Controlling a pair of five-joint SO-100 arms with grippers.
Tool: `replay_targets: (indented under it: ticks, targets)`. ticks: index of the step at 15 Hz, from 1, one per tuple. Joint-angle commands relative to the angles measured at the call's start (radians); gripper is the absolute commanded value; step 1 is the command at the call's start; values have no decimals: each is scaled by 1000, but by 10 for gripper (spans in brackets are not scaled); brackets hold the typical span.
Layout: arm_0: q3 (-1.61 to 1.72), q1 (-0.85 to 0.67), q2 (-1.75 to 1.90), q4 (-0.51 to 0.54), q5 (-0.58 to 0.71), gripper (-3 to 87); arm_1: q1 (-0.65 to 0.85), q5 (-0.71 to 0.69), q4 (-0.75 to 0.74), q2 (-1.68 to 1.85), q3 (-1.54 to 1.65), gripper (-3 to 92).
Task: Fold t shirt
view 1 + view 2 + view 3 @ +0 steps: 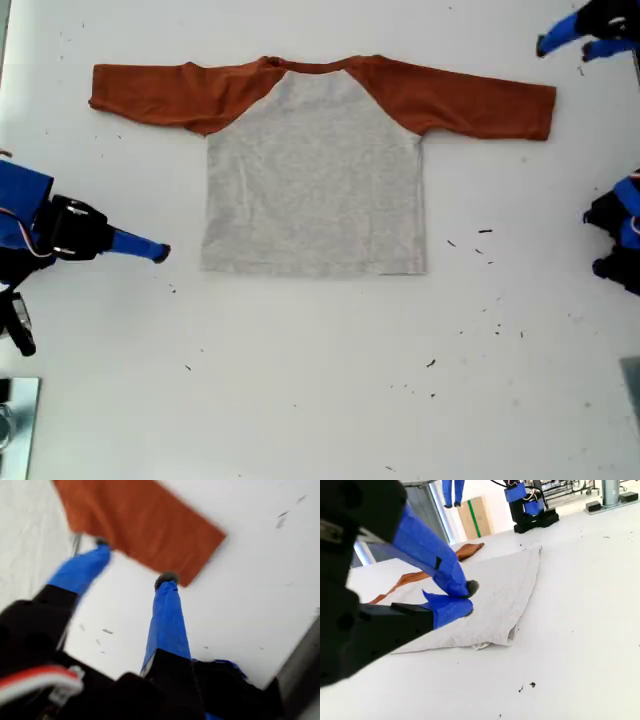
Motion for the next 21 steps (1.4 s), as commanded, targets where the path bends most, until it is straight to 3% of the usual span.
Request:
replay_targets:
  ticks: [1,3,5,7,9,10,12,16,21]
  targets:
    - [8,11,9,0,8,-3,120,-126,-121,-41,12,305]
    - [8,6,9,0,9,-3,202,-201,-364,-89,244,296]
    - [8,6,9,0,11,-3,187,-238,-578,-193,410,305]
    - [8,2,9,0,11,-3,140,-233,-701,-244,505,275]
    - [8,-5,9,0,17,-3,97,-230,-733,-247,537,167]
    - [8,-9,9,0,20,-3,97,-227,-733,-247,534,35]
    - [8,-11,9,0,20,-3,100,-245,-655,-242,411,33]
    - [8,-6,9,0,18,-3,63,-279,-319,-350,-210,33]
    - [9,-6,9,0,15,-3,-476,-21,-245,-377,-552,33]
